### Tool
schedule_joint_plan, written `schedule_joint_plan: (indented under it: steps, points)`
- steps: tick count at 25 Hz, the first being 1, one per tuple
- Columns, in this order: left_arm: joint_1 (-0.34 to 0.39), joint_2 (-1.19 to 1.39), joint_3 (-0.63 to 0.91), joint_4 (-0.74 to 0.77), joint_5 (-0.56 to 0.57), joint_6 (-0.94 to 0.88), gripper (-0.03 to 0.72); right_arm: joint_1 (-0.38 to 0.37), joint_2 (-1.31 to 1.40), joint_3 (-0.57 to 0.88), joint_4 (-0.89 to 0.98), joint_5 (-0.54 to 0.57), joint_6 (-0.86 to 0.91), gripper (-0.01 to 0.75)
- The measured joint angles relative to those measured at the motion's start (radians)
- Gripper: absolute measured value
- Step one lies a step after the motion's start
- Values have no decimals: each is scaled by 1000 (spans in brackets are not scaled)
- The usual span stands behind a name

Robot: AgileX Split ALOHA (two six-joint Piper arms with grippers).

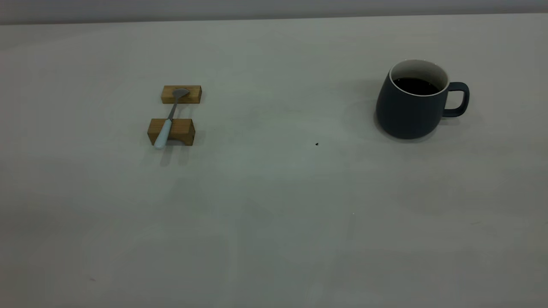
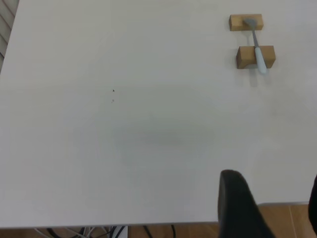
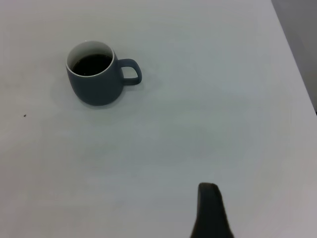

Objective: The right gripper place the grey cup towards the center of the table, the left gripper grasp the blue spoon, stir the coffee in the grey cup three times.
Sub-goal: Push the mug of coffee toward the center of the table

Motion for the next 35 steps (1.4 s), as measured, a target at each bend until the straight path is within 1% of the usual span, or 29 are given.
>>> schedule_joint_plan:
  steps: [5, 9, 12, 18, 21, 23, 29, 33, 35]
  points:
    - [0, 0, 0, 0, 0, 0, 423, 0, 0, 0, 28, 0, 0, 580]
    - [0, 0, 0, 0, 0, 0, 423, 0, 71, -10, 80, -35, 0, 580]
    - [0, 0, 0, 0, 0, 0, 423, 0, 218, -12, 103, -124, -2, 580]
    - [0, 0, 0, 0, 0, 0, 423, 0, 614, -30, 103, -367, -87, 580]
    - [0, 0, 0, 0, 0, 0, 423, 0, 826, -84, 103, -477, -182, 580]
    - [0, 0, 0, 0, 0, 0, 423, 0, 971, -147, 103, -510, -250, 580]
    - [0, 0, 0, 0, 0, 0, 423, 0, 1391, -388, 103, -546, -476, 580]
    - [0, 0, 0, 0, 0, 0, 423, 0, 1608, -520, 103, -550, -696, 580]
    - [0, 0, 0, 0, 0, 0, 423, 0, 1708, -580, 103, -550, -839, 580]
